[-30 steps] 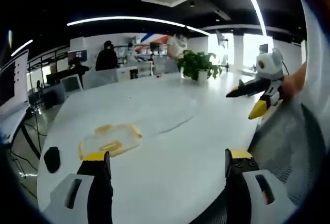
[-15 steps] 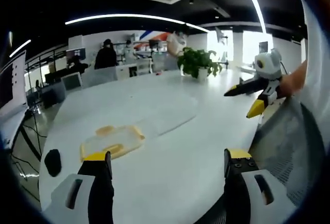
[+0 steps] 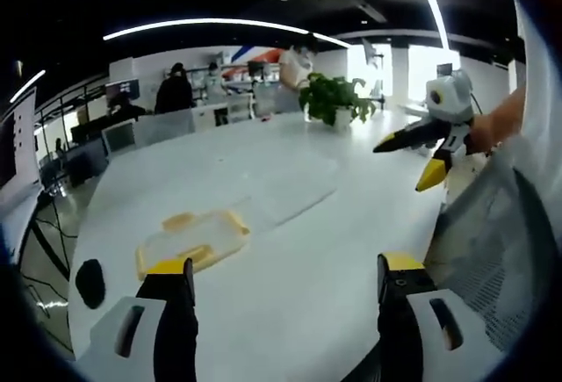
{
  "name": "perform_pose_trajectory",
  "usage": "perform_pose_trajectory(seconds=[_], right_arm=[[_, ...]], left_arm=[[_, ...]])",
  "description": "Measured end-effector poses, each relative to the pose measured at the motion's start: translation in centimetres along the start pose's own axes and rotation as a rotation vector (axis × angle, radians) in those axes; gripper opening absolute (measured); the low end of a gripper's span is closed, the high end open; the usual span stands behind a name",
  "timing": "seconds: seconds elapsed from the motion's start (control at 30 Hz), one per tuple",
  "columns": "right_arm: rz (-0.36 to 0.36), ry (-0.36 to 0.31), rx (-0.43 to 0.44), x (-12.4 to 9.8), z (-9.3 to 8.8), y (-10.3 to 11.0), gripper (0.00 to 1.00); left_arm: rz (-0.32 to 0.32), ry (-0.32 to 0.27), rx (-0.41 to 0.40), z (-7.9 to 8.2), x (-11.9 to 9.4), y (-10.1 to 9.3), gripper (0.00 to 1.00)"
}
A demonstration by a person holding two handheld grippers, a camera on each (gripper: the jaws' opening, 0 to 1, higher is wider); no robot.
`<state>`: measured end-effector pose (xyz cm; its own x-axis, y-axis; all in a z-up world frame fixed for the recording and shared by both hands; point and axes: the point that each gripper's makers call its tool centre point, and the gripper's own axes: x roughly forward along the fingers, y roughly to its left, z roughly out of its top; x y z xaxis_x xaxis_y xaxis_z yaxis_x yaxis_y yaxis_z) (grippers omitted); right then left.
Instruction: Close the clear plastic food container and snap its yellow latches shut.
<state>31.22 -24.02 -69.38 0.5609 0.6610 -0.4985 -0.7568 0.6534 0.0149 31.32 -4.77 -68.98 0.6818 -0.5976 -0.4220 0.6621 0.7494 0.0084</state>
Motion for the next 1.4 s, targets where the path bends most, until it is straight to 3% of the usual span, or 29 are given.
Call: perform_pose_trajectory(seconds=[0.27,0.43,1.17,1.4], right_arm=[[0.012,0.005,-0.012,0.7,0.6,-0.1,0.80],[0.014,-0.017,0.036,1.5,1.3,-0.5,0.83],[0.060,0.013,-0.031,4.5,2.9,-1.0,0.79],[0.077,0.024,-0.047,5.4,2.9,-0.9,0.79]], left_arm=[[-0.005,0.010,0.006,-0.2,0.2,0.9,0.83],[-0.008,0.008,-0.006,-0.2,0.5,1.4,0.84],[0.005,0.018,0.038,0.1,1.2,3.9,0.83],[0.004,0.035,0.051,-0.5,1.6,4.6,0.82]])
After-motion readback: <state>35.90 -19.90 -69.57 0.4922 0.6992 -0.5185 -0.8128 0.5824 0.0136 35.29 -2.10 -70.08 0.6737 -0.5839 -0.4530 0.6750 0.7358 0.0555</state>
